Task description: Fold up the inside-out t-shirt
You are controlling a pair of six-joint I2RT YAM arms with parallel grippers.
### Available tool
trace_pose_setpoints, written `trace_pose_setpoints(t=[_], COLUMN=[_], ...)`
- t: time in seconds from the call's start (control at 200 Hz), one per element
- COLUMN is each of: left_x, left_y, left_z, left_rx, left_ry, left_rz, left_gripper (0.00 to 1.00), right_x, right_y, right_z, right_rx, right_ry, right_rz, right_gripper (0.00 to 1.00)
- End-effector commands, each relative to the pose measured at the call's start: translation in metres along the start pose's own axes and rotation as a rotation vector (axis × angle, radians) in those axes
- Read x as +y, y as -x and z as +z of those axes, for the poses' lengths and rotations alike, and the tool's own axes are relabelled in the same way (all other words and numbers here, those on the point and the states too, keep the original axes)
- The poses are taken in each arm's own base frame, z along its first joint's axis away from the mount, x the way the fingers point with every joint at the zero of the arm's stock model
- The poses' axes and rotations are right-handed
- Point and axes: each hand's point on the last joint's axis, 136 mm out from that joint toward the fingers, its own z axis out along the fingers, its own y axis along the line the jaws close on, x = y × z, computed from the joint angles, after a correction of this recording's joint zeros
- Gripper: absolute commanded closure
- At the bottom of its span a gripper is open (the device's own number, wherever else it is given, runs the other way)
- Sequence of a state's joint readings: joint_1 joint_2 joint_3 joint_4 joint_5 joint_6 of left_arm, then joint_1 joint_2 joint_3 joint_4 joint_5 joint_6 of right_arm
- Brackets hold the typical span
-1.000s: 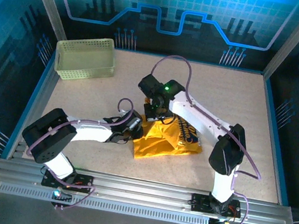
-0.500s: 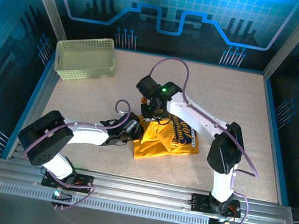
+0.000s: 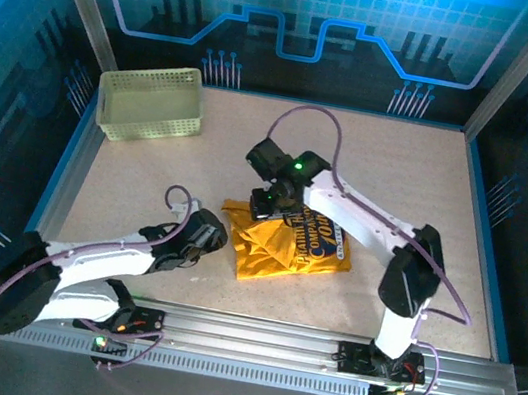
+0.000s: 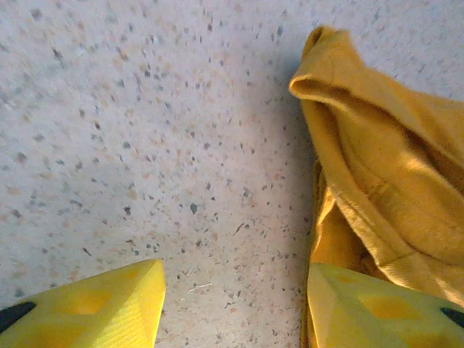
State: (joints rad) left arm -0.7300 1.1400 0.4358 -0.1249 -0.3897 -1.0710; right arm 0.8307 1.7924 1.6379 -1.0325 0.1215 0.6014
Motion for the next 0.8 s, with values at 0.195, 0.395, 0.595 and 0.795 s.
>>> trace_pose_setpoints(t=[0.195,0.395,0.595,0.795], left_x=[-0.021,-0.022,-0.017,-0.010], left_y=[0.027,0.030,0.030,0.039], left_z=[-0.016,-0.013,-0.011,-0.016], left_rx=[-0.058,-0.033,-0.020,-0.038], left_ry=[-0.019,-0.028,-0.013,-0.001], left_rz=[0.053,0.036,0.030,0.013], left_gripper=[0.41,0.39,0.38,0.37], right_x=[-0.033,-0.027,-0.015,-0.004], right_y=[0.007,-0.003,-0.018,-0.037], right_z=[0.043,0.059,0.066,0.071], right_rx=[0.004,0.009,0.031,0.054], right_ry=[0.197,0.193,0.191,0.150], right_rz=[0.020,-0.025,-0.077,-0.150], right_gripper=[0.47,0.28,0.31,0.36])
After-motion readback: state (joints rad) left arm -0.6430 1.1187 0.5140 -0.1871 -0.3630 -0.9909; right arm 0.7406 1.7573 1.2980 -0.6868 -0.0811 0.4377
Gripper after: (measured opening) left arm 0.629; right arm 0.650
